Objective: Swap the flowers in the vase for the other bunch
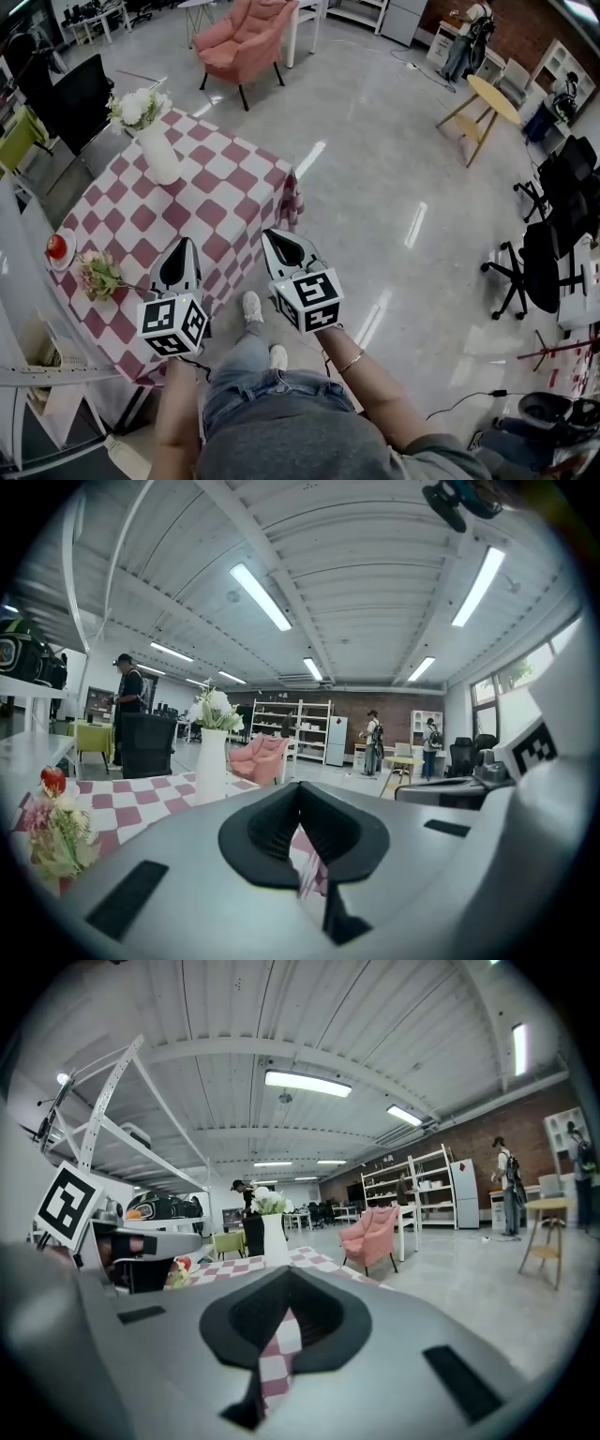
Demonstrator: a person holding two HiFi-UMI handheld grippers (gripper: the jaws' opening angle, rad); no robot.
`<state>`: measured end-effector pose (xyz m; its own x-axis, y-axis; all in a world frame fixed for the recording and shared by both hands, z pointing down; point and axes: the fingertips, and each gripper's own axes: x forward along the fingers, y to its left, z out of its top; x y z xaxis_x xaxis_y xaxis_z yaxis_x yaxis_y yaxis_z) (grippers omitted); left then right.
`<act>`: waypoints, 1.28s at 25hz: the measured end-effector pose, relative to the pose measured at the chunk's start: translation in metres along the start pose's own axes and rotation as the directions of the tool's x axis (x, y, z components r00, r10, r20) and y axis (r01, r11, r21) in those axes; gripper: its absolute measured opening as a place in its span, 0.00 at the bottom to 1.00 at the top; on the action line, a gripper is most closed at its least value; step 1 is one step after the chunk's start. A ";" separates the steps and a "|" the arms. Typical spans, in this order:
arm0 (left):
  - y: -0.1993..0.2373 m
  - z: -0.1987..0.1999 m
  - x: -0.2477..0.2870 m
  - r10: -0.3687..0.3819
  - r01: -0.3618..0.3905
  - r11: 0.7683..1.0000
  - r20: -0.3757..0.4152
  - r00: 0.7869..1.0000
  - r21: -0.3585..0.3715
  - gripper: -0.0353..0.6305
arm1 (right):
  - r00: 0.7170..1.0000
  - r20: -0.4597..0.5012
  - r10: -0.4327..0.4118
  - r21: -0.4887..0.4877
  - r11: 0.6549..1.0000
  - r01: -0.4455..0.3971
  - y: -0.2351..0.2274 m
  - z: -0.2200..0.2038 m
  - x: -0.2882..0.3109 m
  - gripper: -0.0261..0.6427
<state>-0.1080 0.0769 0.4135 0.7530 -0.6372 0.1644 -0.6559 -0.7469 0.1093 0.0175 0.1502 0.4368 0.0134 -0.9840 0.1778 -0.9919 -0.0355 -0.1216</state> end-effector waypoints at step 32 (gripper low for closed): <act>0.092 0.021 0.222 0.014 -0.016 0.999 -0.052 0.999 -0.030 0.08 | 0.993 -0.103 0.058 -0.035 0.997 -0.062 -0.093 0.035 0.243 0.05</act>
<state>0.0002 -0.1374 0.4395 0.7398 -0.6369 0.2169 -0.6690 -0.7306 0.1365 0.1176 -0.0916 0.4570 -0.0570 -0.9612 0.2698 -0.9947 0.0316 -0.0977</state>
